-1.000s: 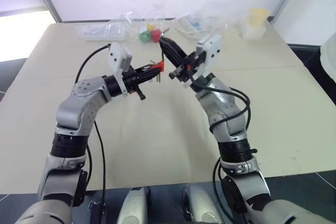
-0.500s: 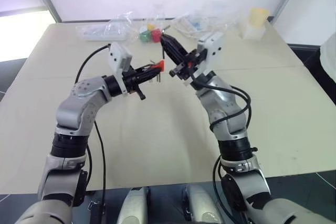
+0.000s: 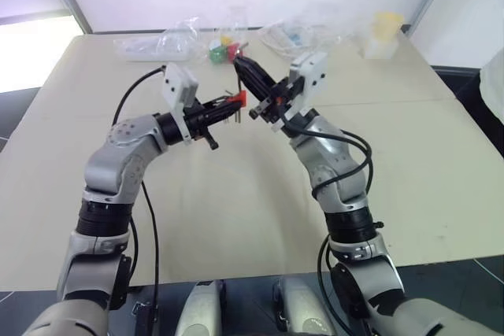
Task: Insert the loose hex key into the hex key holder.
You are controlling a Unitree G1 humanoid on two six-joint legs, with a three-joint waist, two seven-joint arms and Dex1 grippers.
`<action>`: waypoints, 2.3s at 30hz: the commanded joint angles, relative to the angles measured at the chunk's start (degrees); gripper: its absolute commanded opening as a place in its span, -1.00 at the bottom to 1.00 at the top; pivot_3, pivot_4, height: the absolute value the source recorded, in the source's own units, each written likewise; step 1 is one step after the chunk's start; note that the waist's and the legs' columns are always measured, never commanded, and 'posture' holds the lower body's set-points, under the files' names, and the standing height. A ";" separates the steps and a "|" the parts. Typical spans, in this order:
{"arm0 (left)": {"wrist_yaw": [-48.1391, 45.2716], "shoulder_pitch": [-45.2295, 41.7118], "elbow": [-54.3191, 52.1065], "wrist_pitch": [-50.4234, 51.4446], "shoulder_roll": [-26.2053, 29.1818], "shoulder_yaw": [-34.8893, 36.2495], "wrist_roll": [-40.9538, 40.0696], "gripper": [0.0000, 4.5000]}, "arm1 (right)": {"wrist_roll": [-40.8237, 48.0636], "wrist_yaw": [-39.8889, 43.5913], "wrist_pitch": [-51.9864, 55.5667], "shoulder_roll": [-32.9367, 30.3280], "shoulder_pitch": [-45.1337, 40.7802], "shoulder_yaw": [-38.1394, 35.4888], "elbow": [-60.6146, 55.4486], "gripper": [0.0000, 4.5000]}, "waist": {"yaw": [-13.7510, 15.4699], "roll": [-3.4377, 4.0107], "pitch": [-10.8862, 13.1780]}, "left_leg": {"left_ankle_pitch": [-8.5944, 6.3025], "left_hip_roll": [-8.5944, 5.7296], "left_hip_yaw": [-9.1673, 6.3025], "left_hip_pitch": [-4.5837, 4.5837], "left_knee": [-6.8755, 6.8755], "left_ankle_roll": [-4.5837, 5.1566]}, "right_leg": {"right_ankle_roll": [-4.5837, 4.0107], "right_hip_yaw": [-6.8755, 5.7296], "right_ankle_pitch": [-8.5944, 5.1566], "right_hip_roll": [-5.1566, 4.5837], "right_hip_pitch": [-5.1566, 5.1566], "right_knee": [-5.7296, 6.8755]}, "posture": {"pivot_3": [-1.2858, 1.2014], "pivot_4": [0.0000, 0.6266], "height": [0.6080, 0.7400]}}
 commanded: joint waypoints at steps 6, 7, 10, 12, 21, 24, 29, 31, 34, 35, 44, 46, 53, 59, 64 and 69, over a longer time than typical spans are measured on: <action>0.37 -1.08 -2.72 -0.24 -0.03 1.95 -1.64 -1.00 | 0.30 0.11 -1.29 -0.29 -1.02 -0.80 -0.97 -0.97 | 0.00 0.00 0.00 | 0.00 0.00 0.00 0.00 0.00 0.00 | 0.00 0.00 0.00 0.00 0.00 0.00 | 0.03 -0.52 1.00; 0.45 -1.06 -2.88 -0.14 -0.06 1.97 -1.78 -1.00 | 0.30 0.09 -1.31 -0.33 -1.04 -0.83 -0.96 -0.97 | 0.00 0.00 0.00 | 0.00 0.00 0.00 0.00 0.00 0.00 | 0.00 0.00 0.00 0.00 0.00 0.00 | 0.03 -0.52 1.00; 0.60 -1.06 -3.03 -0.15 0.01 1.89 -2.01 -1.00 | 0.26 0.15 -1.45 -0.39 -1.10 -0.87 -0.71 -0.97 | 0.00 0.00 0.00 | 0.00 0.00 0.00 0.00 0.00 0.00 | 0.00 0.00 0.00 0.00 0.00 0.00 | 0.03 -0.52 1.00; 0.79 -1.03 -3.30 -0.01 0.03 1.90 -2.23 -1.00 | 0.28 0.15 -1.48 -0.41 -1.00 -0.85 -0.76 -0.97 | 0.01 0.00 0.00 | 0.00 0.00 0.00 0.00 0.00 0.00 | 0.00 0.00 0.00 0.00 0.00 0.00 | 0.03 -0.52 1.00; 1.24 -1.21 -3.28 -0.05 0.14 1.96 -2.65 -1.00 | 0.33 0.13 -1.44 -0.15 -0.83 -0.61 -0.71 -0.97 | 0.01 0.00 0.00 | 0.00 0.00 0.00 0.00 0.00 0.00 | 0.00 0.00 0.00 0.00 0.00 0.00 | 0.03 -0.52 1.00; 1.39 -1.26 -3.20 -0.11 0.14 2.02 -2.71 -1.00 | 0.35 0.11 -1.31 -0.18 -0.68 -0.57 -0.93 -0.97 | 0.01 0.00 0.00 | 0.00 0.00 0.00 0.00 0.00 0.00 | 0.00 0.00 0.00 0.00 0.00 0.00 | 0.03 -0.52 1.00; 1.74 -1.47 -2.78 -0.21 0.09 2.29 -2.79 -1.00 | 0.13 0.18 -1.32 -0.51 -0.48 -0.56 -0.96 -0.97 | 0.00 0.00 0.00 | 0.00 0.00 0.00 0.00 0.00 0.00 | 0.00 0.00 0.00 0.00 0.00 0.00 | 0.03 -0.52 1.00; 2.13 -1.57 -2.62 -0.16 0.01 2.61 -2.89 -1.00 | -0.04 0.27 -1.36 -0.69 -0.33 -0.45 -1.03 -0.97 | 0.00 0.00 0.00 | 0.00 0.00 0.00 0.00 0.00 0.00 | 0.00 0.00 0.00 0.00 0.00 0.00 | 0.03 -0.52 1.00; 2.20 -1.50 -2.63 -0.05 0.20 3.09 -3.18 -1.00 | 0.04 0.54 -1.16 -0.89 -0.12 -0.30 -1.16 -0.29 | -0.01 0.00 0.00 | 0.00 0.00 0.00 0.00 0.00 0.00 | 0.00 0.00 0.00 0.00 0.00 0.00 | 0.03 -0.52 1.00; 2.14 -1.47 -2.62 -0.03 0.27 3.19 -3.21 -1.00 | 0.06 0.61 -1.02 -0.97 -0.03 -0.25 -1.21 -0.06 | -0.01 0.00 0.00 | 0.00 0.00 0.00 0.00 0.00 0.00 | 0.00 0.00 0.00 0.00 0.00 0.00 | 0.03 -0.52 1.00; 1.98 -1.17 -2.60 -0.21 0.43 3.58 -3.02 -1.00 | 0.80 4.21 2.01 -4.72 3.66 1.11 -4.41 0.97 | 0.08 0.00 0.00 | 0.00 0.00 0.00 0.00 0.00 0.00 | 0.00 0.00 0.00 0.00 0.00 0.00 | 0.03 -0.52 1.00; 2.20 -0.93 -2.73 0.04 0.34 3.73 -3.14 -1.00 | 1.00 4.31 2.64 -5.67 4.76 0.63 -5.36 0.97 | 0.10 0.00 0.00 | 0.00 -0.01 0.00 0.00 0.01 0.00 | 0.00 0.00 0.00 -0.01 0.00 0.00 | 0.03 -0.52 1.00; 5.18 7.50 -9.44 9.24 -0.21 5.31 -9.68 -1.00 | 2.32 3.64 5.97 -9.94 9.77 -1.65 -10.68 0.97 | -0.21 0.00 0.00 | 0.00 0.03 0.01 -0.01 -0.01 0.00 | 0.00 0.02 0.00 -0.04 0.00 -0.02 | 0.03 -0.52 1.00; 7.32 11.58 -9.72 15.51 -0.47 6.75 -13.86 -1.00 | 2.06 2.85 6.81 -9.93 10.84 -1.48 -11.92 0.97 | -0.09 0.00 0.00 | 0.00 0.05 -0.06 0.02 0.03 0.00 | 0.00 0.00 0.00 0.01 0.01 0.09 | 0.03 -0.52 1.00; 10.95 13.68 -4.32 23.84 -0.51 8.65 -16.60 -1.00 | 1.71 1.86 7.09 -9.13 11.16 -0.79 -12.49 0.97 | 0.00 0.00 0.00 | 0.00 0.03 -0.05 0.03 0.03 0.00 | 0.00 0.00 0.00 -0.01 0.02 0.09 | 0.03 -0.52 1.00; 12.80 15.28 1.89 28.75 -0.07 8.69 -15.75 -1.00 | 1.47 1.01 7.32 -8.60 11.28 -0.36 -12.89 0.97 | -0.02 0.00 0.00 | 0.00 0.02 -0.05 0.04 0.03 0.00 | 0.00 0.00 0.00 -0.01 0.02 0.09 | 0.03 -0.52 1.00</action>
